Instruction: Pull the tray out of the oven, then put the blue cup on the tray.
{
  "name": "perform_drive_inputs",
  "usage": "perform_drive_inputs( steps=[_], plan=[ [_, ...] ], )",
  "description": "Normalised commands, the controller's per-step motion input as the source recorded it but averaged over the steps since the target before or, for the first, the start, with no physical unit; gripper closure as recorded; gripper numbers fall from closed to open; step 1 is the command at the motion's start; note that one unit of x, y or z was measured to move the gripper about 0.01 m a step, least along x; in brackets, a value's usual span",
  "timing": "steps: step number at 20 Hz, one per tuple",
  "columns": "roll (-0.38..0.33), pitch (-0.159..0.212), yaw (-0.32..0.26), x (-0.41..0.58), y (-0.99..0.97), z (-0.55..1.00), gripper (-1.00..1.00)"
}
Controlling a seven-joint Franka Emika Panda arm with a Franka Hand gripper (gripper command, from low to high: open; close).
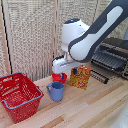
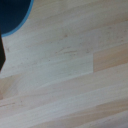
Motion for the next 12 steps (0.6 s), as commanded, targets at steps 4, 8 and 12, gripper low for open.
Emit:
perform_drive_inputs(
  steps=[4,8,12],
  plan=[
    [0.11,-0.057,0.006,0.144,-0.24,-0.36,-1.0],
    [0.078,-0.026,0.0,0.108,-0.19,-0.35,-1.0],
    [0.023,0.022,0.001,0.01,-0.12,-0.37,1.0]
  ],
)
